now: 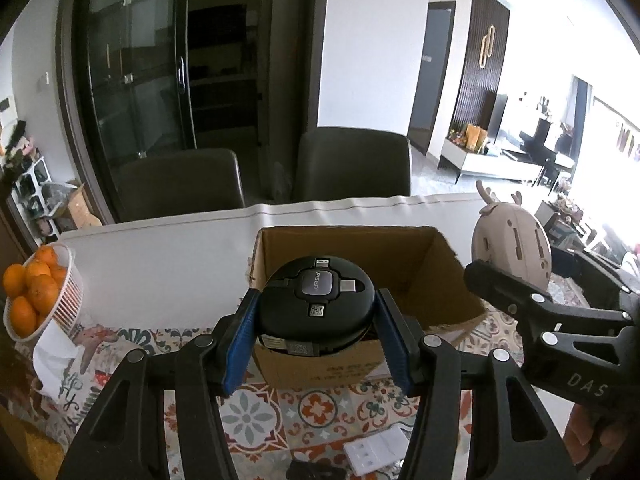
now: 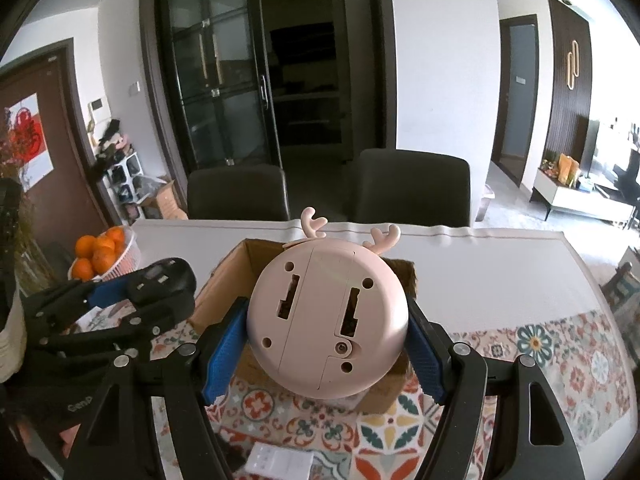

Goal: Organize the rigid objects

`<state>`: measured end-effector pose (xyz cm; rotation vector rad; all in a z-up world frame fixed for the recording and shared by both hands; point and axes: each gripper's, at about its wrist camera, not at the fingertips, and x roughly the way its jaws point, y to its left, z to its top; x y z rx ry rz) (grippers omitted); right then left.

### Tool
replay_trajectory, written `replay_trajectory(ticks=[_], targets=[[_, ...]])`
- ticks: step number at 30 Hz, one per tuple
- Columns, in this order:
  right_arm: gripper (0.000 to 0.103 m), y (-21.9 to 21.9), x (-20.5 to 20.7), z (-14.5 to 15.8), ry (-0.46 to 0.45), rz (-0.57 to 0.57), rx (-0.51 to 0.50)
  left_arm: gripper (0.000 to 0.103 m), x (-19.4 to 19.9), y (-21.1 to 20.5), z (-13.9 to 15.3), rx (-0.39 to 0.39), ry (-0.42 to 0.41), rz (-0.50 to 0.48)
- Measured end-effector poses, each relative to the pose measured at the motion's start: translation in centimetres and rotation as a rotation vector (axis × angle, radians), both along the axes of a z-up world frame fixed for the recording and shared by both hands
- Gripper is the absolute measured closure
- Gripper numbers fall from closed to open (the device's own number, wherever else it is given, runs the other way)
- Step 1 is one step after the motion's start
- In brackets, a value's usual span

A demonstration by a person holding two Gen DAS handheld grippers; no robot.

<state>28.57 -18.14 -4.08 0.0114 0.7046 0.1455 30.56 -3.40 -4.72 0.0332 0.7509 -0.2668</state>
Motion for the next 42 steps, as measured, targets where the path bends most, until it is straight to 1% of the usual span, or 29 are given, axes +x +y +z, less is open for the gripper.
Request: replay_trajectory(ticks=[5, 11, 16, 20, 23, 26, 28, 30, 32, 33, 38, 40, 42], targets=[[0.030, 0.2, 2.7, -1.1, 0.043, 0.017, -0.019, 0.047, 2.0, -0.1, -1.1, 0.032, 0.033, -0.009], [0.030, 0.2, 6.1, -3.4, 0.126, 0.034, -0.025, 0.047, 4.6, -0.6, -3.1, 0.081, 0.097, -0.027], [0.030, 0.1, 7.6, -5.5, 0.187, 0.039, -0.040, 0.047, 5.9, -0.5, -4.5, 0.109, 0.136, -0.034], [0.030, 0.0, 8.3, -6.7, 0.216, 0.044, -0.046, 0.047, 6.5, -0.8, -5.5, 0.118, 0.170, -0.042], [0.030, 0.0, 8.6, -7.3, 0.231, 0.048, -0.043, 0.047, 7.1, -1.0, -5.8, 0.126, 0.180, -0.041], [0.030, -0.1, 8.8, -7.7, 0.245, 0.047, -0.041, 0.046, 6.9, -1.0, -5.5, 0.135, 0.156, -0.035], [0.030, -0.3, 9.1, -8.0, 0.264, 0.038, -0.031, 0.040, 6.8, -1.0, -5.3, 0.143, 0.146, -0.022], [0.028, -0.5, 9.1, -8.0, 0.269, 0.030, -0.031, 0.040, 6.5, -0.8, -5.0, 0.153, 0.132, -0.007], [0.022, -0.5, 8.8, -7.9, 0.268, 0.018, -0.033, 0.035, 6.2, -0.5, -4.7, 0.161, 0.121, 0.013], [0.022, -0.5, 8.7, -7.7, 0.264, 0.014, -0.037, 0.032, 6.0, -0.4, -4.5, 0.163, 0.115, 0.020], [0.022, -0.3, 7.4, -6.6, 0.224, -0.009, -0.056, 0.022, 4.4, 0.3, -3.3, 0.177, 0.083, 0.070], [0.022, -0.2, 6.4, -5.7, 0.195, -0.015, -0.058, 0.013, 3.4, 0.7, -2.7, 0.177, 0.060, 0.088], [0.022, 0.0, 5.4, -5.0, 0.168, -0.023, -0.065, 0.009, 2.5, 1.0, -2.1, 0.171, 0.038, 0.103]])
